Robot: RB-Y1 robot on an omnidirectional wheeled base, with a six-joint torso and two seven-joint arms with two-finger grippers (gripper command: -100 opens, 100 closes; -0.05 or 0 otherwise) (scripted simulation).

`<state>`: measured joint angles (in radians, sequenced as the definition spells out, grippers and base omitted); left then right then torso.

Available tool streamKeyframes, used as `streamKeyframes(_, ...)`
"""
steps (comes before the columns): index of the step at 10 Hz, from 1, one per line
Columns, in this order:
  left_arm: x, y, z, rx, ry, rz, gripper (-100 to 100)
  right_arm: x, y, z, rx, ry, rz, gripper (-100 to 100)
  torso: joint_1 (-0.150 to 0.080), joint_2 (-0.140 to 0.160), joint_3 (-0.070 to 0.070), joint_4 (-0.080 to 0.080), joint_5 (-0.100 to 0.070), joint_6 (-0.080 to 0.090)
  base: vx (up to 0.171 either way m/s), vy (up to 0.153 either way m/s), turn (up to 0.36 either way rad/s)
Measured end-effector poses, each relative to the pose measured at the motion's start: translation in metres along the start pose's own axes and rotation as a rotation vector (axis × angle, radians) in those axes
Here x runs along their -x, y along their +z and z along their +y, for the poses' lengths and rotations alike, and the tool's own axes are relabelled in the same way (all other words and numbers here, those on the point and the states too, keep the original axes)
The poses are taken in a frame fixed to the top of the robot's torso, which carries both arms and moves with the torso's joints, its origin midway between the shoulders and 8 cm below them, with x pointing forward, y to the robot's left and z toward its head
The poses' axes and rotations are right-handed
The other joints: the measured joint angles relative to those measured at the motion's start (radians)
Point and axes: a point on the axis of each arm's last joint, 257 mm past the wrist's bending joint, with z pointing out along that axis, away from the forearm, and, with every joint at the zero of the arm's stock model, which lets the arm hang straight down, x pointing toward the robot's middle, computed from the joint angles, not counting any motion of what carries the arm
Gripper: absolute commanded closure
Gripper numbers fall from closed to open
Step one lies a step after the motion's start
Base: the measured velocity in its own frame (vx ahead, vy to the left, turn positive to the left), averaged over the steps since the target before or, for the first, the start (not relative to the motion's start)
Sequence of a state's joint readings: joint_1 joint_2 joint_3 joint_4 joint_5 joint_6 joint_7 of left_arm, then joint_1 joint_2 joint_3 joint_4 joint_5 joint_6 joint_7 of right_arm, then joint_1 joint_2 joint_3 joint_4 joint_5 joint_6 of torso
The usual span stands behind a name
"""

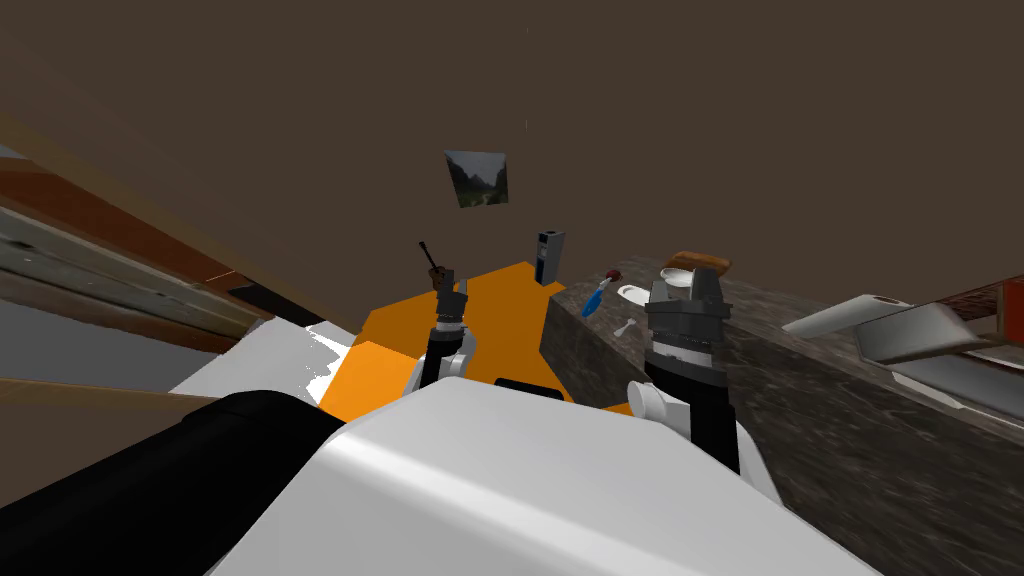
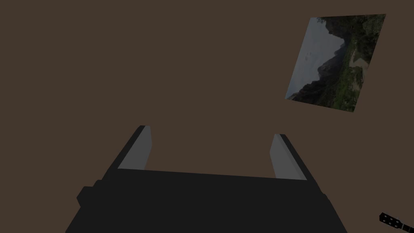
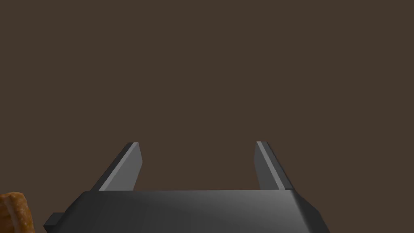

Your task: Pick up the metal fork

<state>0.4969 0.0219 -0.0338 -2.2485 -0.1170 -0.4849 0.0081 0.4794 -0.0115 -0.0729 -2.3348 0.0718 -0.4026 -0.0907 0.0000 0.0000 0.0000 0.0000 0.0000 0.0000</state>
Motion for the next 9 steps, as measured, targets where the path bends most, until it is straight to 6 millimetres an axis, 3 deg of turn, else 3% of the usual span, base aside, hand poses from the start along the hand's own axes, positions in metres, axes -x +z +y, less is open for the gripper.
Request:
streamKeyframes(4,0.000,0.000,0.000,0.000,0.000,0.000,0,-0.013,-0.005,-0.009,-0.022,-0.094,0.109,-100,-0.002,0.000,0.000,0.000,-0.001,0.000,0.004,-0.030,0.093)
streamKeyframes(9,0.000,0.000,0.000,0.000,0.000,0.000,0,-0.036,-0.026,-0.032,-0.073,-0.293,0.306,-100,-0.005,0.000,0.000,0.000,-0.001,0.000,0.003,-0.053,0.125)
